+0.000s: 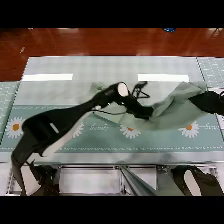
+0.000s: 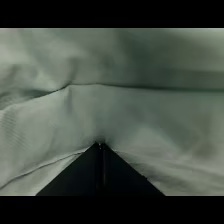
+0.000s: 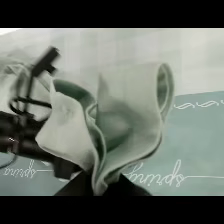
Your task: Fold the shirts.
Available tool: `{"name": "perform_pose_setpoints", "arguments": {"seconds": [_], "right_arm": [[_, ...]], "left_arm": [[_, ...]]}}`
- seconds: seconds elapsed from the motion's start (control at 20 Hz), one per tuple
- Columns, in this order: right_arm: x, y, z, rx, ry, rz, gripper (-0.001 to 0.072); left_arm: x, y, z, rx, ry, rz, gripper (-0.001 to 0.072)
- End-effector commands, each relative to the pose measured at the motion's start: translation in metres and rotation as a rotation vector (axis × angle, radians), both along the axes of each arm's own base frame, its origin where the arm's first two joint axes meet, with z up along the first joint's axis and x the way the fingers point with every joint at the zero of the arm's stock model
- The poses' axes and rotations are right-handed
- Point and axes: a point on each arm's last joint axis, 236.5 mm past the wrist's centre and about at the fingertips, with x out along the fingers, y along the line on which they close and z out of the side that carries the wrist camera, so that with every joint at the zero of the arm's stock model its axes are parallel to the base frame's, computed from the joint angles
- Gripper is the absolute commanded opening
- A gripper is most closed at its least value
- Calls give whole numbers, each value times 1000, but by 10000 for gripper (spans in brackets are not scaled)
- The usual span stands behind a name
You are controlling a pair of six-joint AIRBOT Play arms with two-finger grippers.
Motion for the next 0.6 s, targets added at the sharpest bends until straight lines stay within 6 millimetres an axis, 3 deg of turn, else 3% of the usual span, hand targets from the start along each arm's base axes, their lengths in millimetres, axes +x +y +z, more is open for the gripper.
{"name": "perform_pose_setpoints", "arguments": {"seconds": [0.0, 0.1, 0.2, 0.3, 0.4, 0.55], "right_arm": [[-1, 6, 6, 22, -19, 9, 24], [0, 8, 7, 29, -26, 12, 24], [1, 9, 9, 39, -36, 16, 24], [7, 20, 14, 83, -51, 43, 24], [18, 41, 11, 120, -50, 97, 24], [47, 94, -1, 175, -40, 189, 23]], "left_arm": [[-37, -21, -5, -8, 54, -68, 21], [-15, -16, 10, -36, 31, -48, 21], [29, 8, 35, -71, -10, -12, 21], [75, 55, 63, -83, -16, 52, 21], [110, 114, 97, -66, -76, 85, 21], [145, 206, 145, 40, -251, 185, 21]]}}
